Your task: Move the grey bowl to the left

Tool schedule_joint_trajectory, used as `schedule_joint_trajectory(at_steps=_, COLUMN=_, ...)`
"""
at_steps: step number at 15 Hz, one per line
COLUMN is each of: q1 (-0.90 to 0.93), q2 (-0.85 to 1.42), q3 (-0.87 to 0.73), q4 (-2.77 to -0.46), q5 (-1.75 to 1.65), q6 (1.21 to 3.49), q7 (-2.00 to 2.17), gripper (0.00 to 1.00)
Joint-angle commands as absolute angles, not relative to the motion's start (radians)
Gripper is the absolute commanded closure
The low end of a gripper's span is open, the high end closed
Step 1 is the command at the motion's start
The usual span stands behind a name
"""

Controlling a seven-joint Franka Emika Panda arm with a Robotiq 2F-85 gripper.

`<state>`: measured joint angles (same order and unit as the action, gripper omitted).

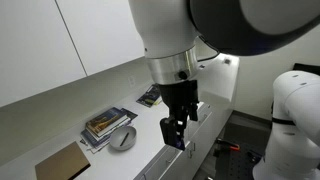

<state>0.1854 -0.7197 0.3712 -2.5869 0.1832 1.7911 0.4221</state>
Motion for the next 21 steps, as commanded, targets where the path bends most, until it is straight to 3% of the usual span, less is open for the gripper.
schedule_joint_trajectory(at_steps=1, q1=0.189, q2=-0.718, q3=0.367, q4=-2.586, q5=0.18, q6=1.79, q7=0.424, gripper=0.0)
schedule_joint_trajectory(at_steps=5, q1=0.189, q2=-0.718, q3=0.367, q4=-2.586, q5=0.18, q6=1.79, q7=0.424, gripper=0.0)
schedule_joint_trajectory(at_steps=10, q1=0.144, q2=-0.601, q3=0.349, q4=-2.587, q5=0.182, q6=1.994, q7=0.418, gripper=0.0)
schedule_joint_trajectory(at_steps=17, q1=0.035, q2=-0.122, q3=0.363, q4=-2.469, q5=-0.068, q6=2.493, q7=0.517, gripper=0.0)
schedule_joint_trajectory(at_steps=21, q1=0.074, q2=0.13, q3=0.274, q4=-2.274, q5=-0.441, q6=2.489, q7=0.753, gripper=0.0)
